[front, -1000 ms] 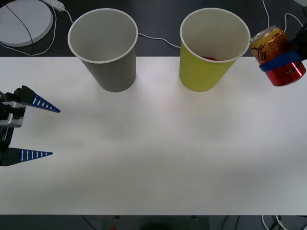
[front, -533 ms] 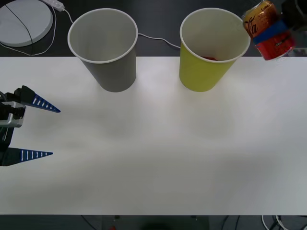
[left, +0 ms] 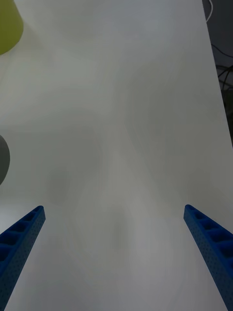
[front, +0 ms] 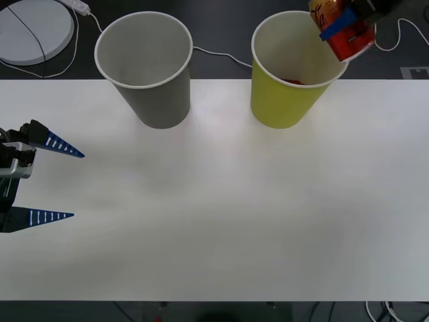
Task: Put the can into the green bin and the plastic bottle into the gray bin
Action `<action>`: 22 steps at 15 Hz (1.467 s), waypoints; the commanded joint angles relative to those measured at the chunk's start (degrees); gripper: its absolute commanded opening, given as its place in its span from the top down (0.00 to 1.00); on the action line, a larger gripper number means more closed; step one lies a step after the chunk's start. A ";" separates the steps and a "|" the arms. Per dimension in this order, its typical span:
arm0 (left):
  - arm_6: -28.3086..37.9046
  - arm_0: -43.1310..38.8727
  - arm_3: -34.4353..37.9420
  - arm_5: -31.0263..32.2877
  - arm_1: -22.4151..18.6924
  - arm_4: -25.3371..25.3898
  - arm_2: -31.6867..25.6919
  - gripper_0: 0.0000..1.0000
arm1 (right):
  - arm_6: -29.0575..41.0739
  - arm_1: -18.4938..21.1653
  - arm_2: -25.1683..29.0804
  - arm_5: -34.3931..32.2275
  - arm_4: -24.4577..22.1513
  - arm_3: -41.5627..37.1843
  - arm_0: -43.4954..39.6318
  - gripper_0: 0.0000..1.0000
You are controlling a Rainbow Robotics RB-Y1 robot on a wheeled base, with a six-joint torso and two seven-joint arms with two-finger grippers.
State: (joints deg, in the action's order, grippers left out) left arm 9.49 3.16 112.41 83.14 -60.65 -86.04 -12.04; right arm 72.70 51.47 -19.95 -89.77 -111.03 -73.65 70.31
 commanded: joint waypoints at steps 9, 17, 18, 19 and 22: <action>0.00 0.00 0.00 0.00 0.00 0.00 0.00 0.00 | -5.20 -8.84 -0.35 1.08 -10.52 9.67 5.89 0.78; 0.00 0.00 0.00 0.00 0.00 0.00 0.00 0.00 | -7.75 -6.30 -0.35 -0.23 -7.01 9.06 5.80 0.00; 0.00 0.00 0.00 0.00 0.00 0.00 0.00 0.00 | -8.01 -5.06 -0.35 -0.23 -4.81 9.06 5.72 0.00; 0.00 0.00 0.00 0.00 0.00 0.00 0.00 0.00 | -8.36 -3.39 -0.35 -0.23 -2.26 8.53 5.45 0.00; 0.00 0.00 0.00 0.00 0.00 0.00 0.00 0.00 | -8.71 1.88 -0.27 -0.23 4.42 1.41 1.67 0.00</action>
State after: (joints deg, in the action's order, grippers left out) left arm 9.49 3.16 112.41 83.14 -60.65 -86.04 -12.04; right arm 64.02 52.26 -20.27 -90.00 -107.79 -70.37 72.89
